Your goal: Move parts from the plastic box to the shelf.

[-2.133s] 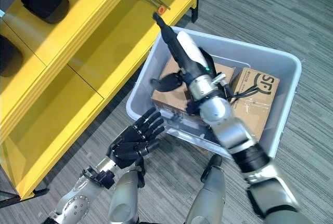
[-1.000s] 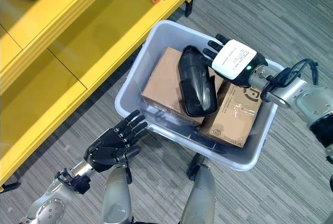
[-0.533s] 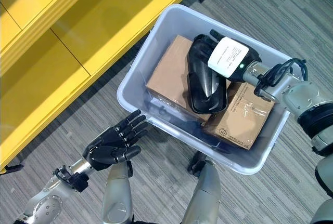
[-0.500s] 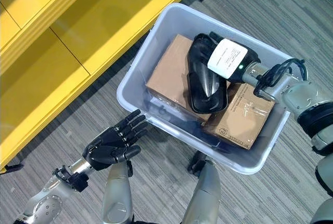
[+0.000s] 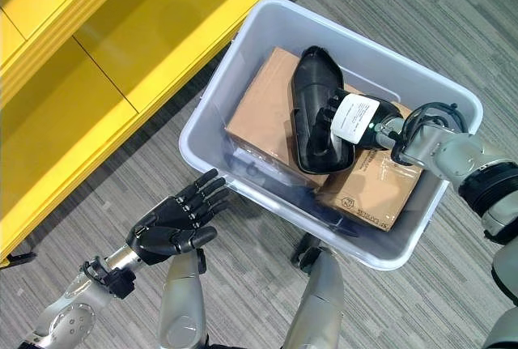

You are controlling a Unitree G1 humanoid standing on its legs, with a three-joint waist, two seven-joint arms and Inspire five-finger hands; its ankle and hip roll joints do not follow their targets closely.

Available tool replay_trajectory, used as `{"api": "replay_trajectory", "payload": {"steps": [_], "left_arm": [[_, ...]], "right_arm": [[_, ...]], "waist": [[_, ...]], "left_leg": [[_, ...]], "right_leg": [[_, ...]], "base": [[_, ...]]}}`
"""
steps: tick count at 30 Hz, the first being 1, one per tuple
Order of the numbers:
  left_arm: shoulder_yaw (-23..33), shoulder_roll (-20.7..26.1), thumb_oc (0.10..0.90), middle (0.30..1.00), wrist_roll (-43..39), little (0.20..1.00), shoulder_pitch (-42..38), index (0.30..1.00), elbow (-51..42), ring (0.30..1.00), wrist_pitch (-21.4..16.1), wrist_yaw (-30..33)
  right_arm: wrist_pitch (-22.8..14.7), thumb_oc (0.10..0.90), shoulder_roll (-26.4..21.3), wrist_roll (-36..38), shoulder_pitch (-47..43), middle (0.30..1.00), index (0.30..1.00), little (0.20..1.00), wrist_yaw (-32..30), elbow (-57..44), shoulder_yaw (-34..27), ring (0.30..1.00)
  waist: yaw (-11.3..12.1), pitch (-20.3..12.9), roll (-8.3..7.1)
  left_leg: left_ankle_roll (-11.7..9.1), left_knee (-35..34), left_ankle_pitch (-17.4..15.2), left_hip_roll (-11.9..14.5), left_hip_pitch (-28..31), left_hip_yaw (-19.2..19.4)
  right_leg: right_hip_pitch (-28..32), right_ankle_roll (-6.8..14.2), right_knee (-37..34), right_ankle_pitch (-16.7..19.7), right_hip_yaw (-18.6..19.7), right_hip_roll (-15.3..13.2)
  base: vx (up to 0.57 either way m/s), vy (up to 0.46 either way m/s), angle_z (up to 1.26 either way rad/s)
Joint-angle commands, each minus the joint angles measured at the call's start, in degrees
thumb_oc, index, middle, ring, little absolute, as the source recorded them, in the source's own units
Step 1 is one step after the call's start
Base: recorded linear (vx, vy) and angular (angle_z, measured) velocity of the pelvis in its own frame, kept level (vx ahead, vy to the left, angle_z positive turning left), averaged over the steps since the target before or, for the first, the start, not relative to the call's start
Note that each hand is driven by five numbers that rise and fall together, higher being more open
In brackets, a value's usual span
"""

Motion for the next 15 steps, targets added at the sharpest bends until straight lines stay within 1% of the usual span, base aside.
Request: {"api": "replay_trajectory", "payload": {"steps": [1, 2, 6, 7, 11, 12, 15], "left_arm": [[1.4, 1.6, 0.9, 1.0, -0.8, 1.0, -1.0, 1.0, -6.0, 1.0, -2.4, -3.0], [1.2, 1.7, 0.9, 1.0, -0.5, 1.0, -1.1, 1.0, -6.0, 1.0, -2.6, -2.7], [1.4, 1.7, 0.9, 1.0, -0.4, 1.0, -1.2, 1.0, -6.0, 1.0, -2.6, -2.7], [1.4, 1.8, 0.9, 1.0, -0.4, 1.0, -1.3, 1.0, -6.0, 1.0, -2.5, -2.6], [1.6, 1.7, 0.9, 1.0, -0.4, 1.0, -1.4, 1.0, -6.2, 1.0, -2.2, -2.6], [1.7, 1.8, 0.9, 1.0, -0.3, 1.0, -1.7, 1.0, -6.0, 1.0, -1.8, -2.8], [1.6, 1.7, 0.9, 1.0, 0.0, 1.0, -1.8, 1.0, -6.1, 1.0, -1.8, -2.8]], "right_arm": [[3.4, 0.9, 0.1, 1.2, -5.2, 1.0, 1.0, 1.0, -0.6, 1.4, -2.7, 1.0], [4.4, 0.9, 0.3, 0.8, -5.1, 1.0, 1.0, 1.0, 0.1, 2.4, -2.6, 1.0], [5.5, 0.9, 0.8, 1.1, -4.9, 1.0, 1.0, 1.0, 0.8, 4.0, -2.6, 1.0], [5.4, 0.9, 1.0, 1.2, -4.8, 1.0, 1.0, 1.0, 1.4, 4.4, -2.6, 1.0], [4.6, 0.9, 1.6, 1.9, -4.3, 1.0, 1.0, 1.0, 0.6, 6.5, -2.8, 1.0], [3.7, 0.9, 2.0, 1.4, -4.1, 1.0, 1.0, 1.0, 0.1, 7.3, -2.9, 1.0], [3.6, 0.9, 2.9, 1.5, -4.5, 1.0, 1.0, 1.0, -0.2, 8.2, -2.5, 1.0]], "waist": [[0.7, -0.7, -1.05], [0.8, -0.7, -1.12], [0.9, -0.7, -1.13], [0.9, -0.7, -1.11], [1.1, -0.7, -0.88], [1.2, -0.7, -0.76], [1.4, -0.7, -0.48]], "left_leg": [[1.5, 5.8, -3.6, 3.5, -2.2, 0.2], [1.5, 5.9, -3.6, 3.6, -2.5, 0.1], [1.3, 5.5, -3.2, 3.6, -2.7, 0.1], [1.3, 5.6, -3.2, 3.6, -2.8, 0.1], [1.2, 5.4, -3.0, 3.5, -3.2, 0.0], [1.2, 5.4, -3.0, 3.5, -3.3, -0.1], [1.2, 5.5, -2.7, 3.5, -3.8, -0.1]], "right_leg": [[1.3, 2.9, 0.8, -1.2, -1.1, 0.2], [1.0, 2.9, 0.9, -1.2, -1.2, 0.2], [0.9, 2.8, 0.7, -1.2, -1.4, 0.4], [0.8, 2.8, 0.8, -1.2, -1.4, 0.3], [0.5, 2.7, 0.7, -1.2, -1.5, 0.3], [0.4, 2.7, 0.7, -1.1, -1.7, 0.2], [-0.1, 2.7, 0.8, -1.1, -1.8, 0.0]], "base": [[-0.01, -0.038, 0.0], [-0.01, -0.033, 0.01], [-0.01, -0.019, 0.02], [0.0, 0.0, 0.0], [0.0, 0.0, 0.0], [0.0, 0.0, 0.0], [0.0, 0.0, 0.0]]}}
